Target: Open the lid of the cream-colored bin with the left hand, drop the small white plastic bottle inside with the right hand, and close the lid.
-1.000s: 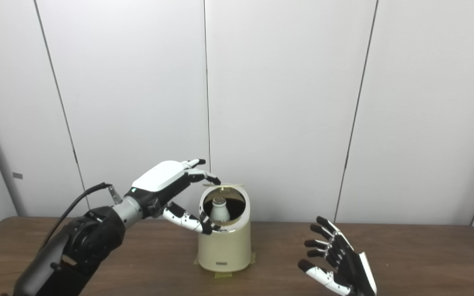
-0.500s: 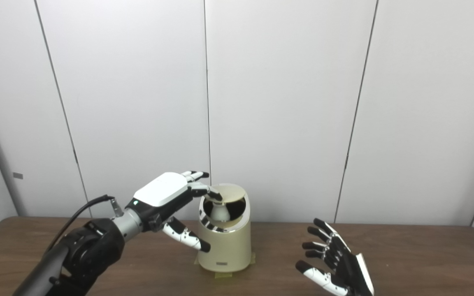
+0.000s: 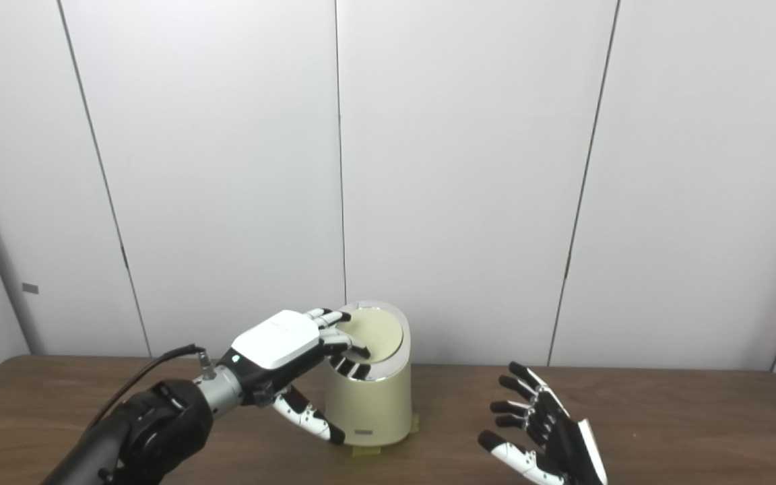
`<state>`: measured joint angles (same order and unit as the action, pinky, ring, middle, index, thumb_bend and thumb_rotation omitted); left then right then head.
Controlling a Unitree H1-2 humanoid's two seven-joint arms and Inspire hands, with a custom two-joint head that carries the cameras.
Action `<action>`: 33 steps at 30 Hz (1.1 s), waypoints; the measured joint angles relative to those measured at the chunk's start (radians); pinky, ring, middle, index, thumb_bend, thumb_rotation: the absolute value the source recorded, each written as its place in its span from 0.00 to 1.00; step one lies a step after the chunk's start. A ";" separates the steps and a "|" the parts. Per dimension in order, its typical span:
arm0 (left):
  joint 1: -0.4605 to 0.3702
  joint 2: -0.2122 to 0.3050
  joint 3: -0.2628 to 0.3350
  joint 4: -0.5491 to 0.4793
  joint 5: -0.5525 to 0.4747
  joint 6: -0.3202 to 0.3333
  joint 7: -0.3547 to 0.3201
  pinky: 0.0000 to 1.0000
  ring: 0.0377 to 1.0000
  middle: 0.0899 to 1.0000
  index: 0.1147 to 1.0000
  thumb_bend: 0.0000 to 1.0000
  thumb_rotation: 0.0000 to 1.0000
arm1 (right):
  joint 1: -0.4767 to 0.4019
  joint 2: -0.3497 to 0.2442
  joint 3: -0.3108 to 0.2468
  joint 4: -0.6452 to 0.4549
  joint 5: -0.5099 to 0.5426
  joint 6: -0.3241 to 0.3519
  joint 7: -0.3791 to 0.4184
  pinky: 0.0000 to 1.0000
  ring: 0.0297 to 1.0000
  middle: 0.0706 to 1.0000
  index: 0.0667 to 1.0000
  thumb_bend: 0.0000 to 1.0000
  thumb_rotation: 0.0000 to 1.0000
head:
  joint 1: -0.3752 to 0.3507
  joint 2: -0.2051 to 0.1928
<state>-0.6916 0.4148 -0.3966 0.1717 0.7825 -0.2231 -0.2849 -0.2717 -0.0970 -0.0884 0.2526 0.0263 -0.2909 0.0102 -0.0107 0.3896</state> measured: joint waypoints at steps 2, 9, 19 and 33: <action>0.000 -0.005 -0.002 0.017 0.002 -0.008 0.018 0.95 0.98 0.82 0.82 0.97 0.47 | 0.000 0.000 0.002 -0.004 -0.001 0.006 0.000 0.61 0.64 0.79 0.82 0.86 0.35 | -0.002 0.002; -0.005 -0.014 -0.032 0.051 0.070 -0.018 0.082 0.99 0.98 0.82 0.83 0.95 0.47 | 0.008 0.002 0.001 -0.007 0.003 0.013 -0.001 0.59 0.64 0.78 0.82 0.87 0.35 | -0.008 0.006; -0.024 0.008 -0.096 -0.026 0.179 0.019 0.017 1.00 0.99 0.79 0.80 0.98 0.43 | 0.012 0.005 0.002 -0.026 0.008 0.021 -0.002 0.59 0.64 0.79 0.82 0.87 0.34 | -0.008 0.014; 0.128 -0.090 0.175 -0.050 -0.131 0.018 0.129 0.78 0.96 0.84 0.82 0.74 0.34 | 0.017 0.005 0.001 -0.038 0.027 0.037 -0.003 0.58 0.64 0.78 0.82 0.86 0.32 | 0.002 0.017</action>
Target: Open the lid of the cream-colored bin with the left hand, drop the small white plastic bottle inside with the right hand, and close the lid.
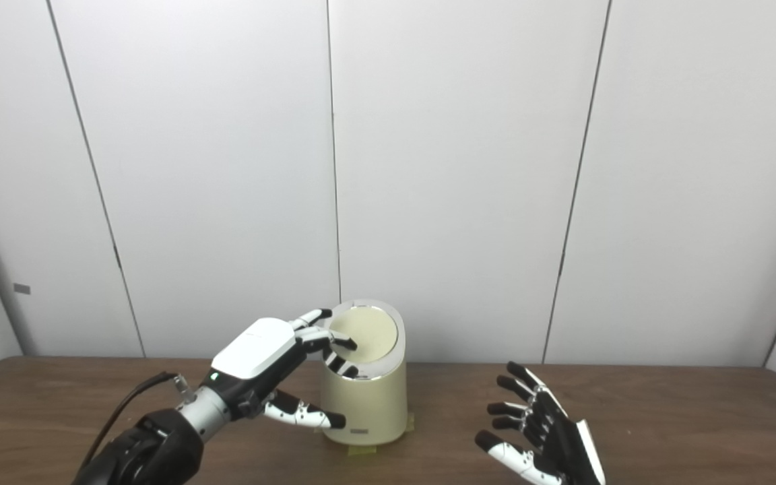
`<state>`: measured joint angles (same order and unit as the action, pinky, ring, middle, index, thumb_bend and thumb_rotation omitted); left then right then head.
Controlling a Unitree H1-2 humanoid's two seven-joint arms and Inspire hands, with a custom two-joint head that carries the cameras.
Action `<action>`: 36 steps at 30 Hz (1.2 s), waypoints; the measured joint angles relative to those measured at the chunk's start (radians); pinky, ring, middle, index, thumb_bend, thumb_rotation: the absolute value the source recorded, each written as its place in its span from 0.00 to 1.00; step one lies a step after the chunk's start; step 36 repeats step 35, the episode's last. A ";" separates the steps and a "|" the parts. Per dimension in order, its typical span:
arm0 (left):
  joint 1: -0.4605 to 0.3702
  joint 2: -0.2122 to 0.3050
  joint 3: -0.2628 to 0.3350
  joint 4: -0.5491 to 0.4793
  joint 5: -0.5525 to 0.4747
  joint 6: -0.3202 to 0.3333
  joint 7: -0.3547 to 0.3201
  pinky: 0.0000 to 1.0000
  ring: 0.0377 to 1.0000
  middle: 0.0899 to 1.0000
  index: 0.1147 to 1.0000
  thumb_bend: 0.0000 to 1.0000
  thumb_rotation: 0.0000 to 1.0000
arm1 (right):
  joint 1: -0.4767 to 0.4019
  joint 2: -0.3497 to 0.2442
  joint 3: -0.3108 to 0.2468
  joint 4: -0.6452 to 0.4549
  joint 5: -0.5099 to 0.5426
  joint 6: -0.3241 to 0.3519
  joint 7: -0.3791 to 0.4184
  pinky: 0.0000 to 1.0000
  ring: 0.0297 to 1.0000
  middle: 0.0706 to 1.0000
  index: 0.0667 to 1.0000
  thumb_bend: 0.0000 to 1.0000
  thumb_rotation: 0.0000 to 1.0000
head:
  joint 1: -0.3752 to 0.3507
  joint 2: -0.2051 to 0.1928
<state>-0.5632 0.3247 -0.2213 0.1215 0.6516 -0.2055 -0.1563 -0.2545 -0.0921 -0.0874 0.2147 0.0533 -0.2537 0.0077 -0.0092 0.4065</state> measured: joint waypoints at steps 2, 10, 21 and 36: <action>0.005 -0.015 0.050 -0.010 -0.036 0.000 0.039 0.79 0.94 0.86 0.85 0.73 0.35 | 0.000 0.000 0.000 0.000 0.000 0.000 0.000 0.59 0.64 0.78 0.82 0.86 0.32 | 0.003 0.000; 0.103 -0.140 0.223 -0.068 -0.408 0.029 0.088 0.75 0.89 0.87 0.85 0.72 0.29 | 0.000 -0.007 -0.003 0.000 0.001 0.009 0.000 0.61 0.66 0.78 0.82 0.88 0.33 | 0.014 0.005; 0.303 -0.189 0.307 -0.069 -0.596 0.068 0.105 0.64 0.72 0.77 0.82 0.75 0.34 | 0.001 -0.029 -0.008 0.010 0.000 0.008 0.005 0.66 0.70 0.80 0.83 0.87 0.33 | 0.025 0.017; 0.373 -0.207 0.302 -0.098 -0.644 0.119 0.109 0.61 0.72 0.77 0.82 0.76 0.32 | 0.021 -0.034 -0.008 -0.042 -0.003 0.017 0.009 0.66 0.72 0.82 0.82 0.85 0.27 | 0.032 0.086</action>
